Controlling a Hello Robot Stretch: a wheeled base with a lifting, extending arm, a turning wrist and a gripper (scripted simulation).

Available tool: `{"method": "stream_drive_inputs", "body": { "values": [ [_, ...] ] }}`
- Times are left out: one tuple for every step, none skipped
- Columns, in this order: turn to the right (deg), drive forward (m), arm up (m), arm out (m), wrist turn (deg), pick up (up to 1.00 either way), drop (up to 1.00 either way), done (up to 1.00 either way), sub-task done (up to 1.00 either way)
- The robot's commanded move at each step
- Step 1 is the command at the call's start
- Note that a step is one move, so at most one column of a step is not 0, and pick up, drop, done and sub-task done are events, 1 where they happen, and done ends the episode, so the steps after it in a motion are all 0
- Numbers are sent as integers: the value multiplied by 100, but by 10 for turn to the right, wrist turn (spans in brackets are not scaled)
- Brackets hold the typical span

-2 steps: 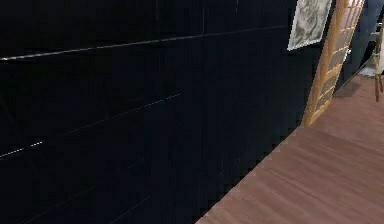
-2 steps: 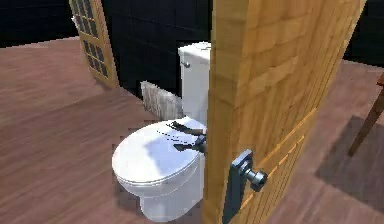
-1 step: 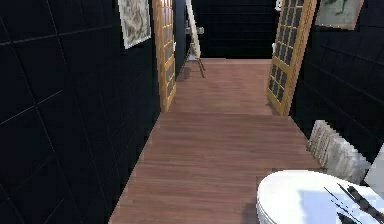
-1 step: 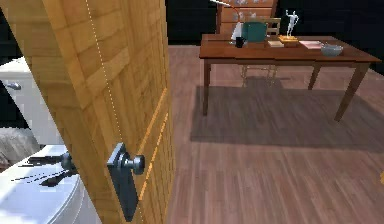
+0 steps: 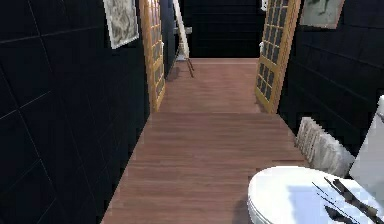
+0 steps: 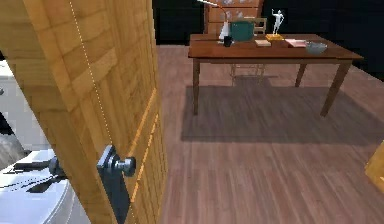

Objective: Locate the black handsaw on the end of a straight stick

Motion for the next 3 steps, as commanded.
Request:
{"method": "stream_drive_inputs", "body": {
  "values": [
    [0,100,0,0,0,0,0,0,0],
    [0,10,0,0,0,0,0,0,0],
    [60,0,0,0,0,0,0,0,0]
  ]
}}
